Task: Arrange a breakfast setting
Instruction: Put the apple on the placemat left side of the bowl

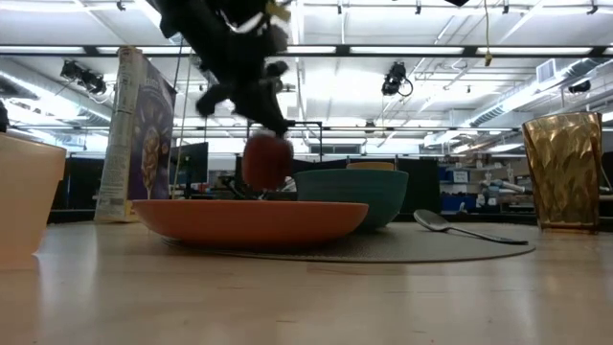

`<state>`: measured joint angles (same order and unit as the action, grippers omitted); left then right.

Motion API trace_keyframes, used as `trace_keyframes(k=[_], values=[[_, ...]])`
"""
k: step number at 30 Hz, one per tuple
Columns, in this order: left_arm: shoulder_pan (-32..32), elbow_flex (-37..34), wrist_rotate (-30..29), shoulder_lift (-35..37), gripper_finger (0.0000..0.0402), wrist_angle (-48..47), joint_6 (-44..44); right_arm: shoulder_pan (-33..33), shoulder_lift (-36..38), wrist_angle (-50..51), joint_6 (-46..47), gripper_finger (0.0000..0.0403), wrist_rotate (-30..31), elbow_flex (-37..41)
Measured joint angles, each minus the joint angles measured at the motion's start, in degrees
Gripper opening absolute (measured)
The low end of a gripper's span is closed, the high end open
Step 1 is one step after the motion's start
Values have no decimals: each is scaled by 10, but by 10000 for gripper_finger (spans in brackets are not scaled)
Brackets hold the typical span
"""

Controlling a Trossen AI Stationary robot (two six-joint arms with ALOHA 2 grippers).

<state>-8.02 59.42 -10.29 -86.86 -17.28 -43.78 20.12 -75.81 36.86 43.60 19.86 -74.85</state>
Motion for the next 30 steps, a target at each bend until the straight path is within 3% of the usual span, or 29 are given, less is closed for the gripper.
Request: trace_keyframes(k=[6,10,22,30], values=[[-68,-5,65,30,18,62,199,0,0,0,2,348,1,0],[-90,-41,74,25,18,137,281,0,0,-4,4,348,2,0],[-86,-162,28,24,19,289,351,0,0,-9,3,348,2,0],[-74,-180,22,-2,19,338,373,-12,0,-13,-1,348,2,0]])
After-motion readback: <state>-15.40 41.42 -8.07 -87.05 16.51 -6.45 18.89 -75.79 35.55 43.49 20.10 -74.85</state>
